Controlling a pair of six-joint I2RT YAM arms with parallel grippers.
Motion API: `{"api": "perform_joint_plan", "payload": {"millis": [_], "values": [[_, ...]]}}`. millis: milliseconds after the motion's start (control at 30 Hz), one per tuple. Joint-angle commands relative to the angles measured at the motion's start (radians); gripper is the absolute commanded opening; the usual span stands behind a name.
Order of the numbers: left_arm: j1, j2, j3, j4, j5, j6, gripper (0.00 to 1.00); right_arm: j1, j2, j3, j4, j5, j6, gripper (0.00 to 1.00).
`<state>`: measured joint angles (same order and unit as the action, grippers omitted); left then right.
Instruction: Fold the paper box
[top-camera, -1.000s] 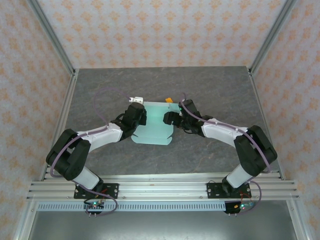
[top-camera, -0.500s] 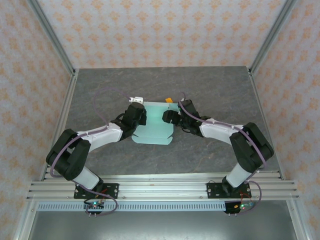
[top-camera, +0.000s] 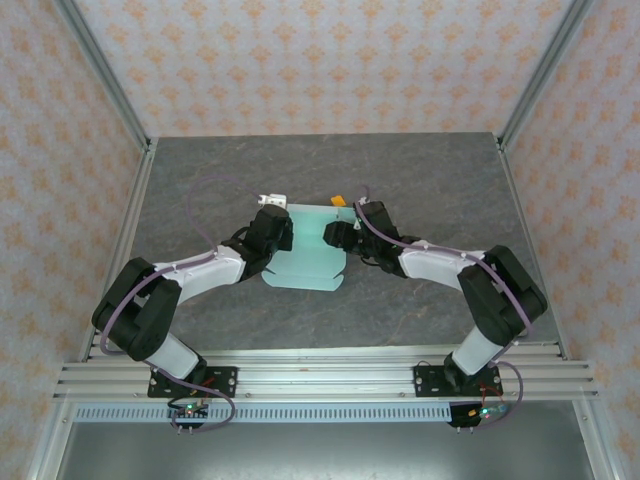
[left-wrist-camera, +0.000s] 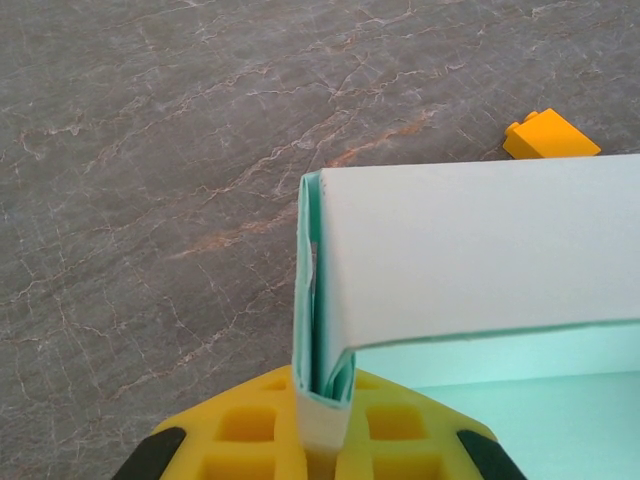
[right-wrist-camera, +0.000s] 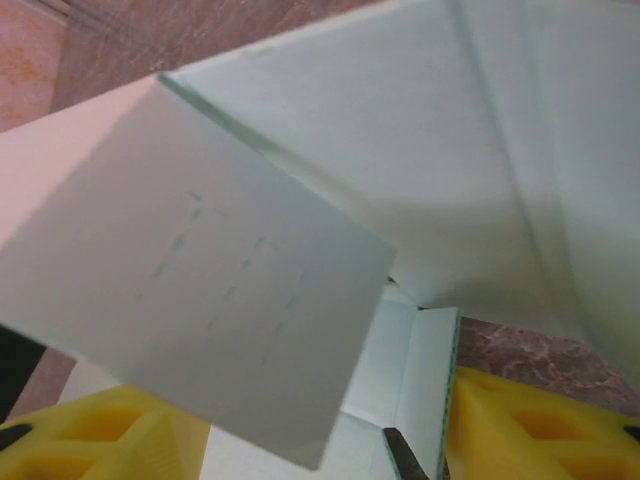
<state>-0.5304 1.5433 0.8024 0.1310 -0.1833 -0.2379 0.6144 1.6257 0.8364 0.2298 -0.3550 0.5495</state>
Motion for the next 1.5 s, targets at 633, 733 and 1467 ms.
{"api": "perform_joint_plan", "payload": {"millis": [633, 733, 1467], "values": [[-0.005, -0.015, 0.019, 0.004, 0.010, -0.015, 0.08, 0.056, -0.015, 0.030, -0.011, -0.050, -0.084, 0.49], [-0.006, -0.015, 0.019, 0.000, 0.003, -0.015, 0.08, 0.057, -0.062, 0.041, -0.092, -0.011, -0.139, 0.52], [-0.005, -0.054, 0.016, -0.028, 0.002, -0.034, 0.08, -0.267, -0.423, 0.058, -0.525, 0.104, -0.393, 0.64]]}}
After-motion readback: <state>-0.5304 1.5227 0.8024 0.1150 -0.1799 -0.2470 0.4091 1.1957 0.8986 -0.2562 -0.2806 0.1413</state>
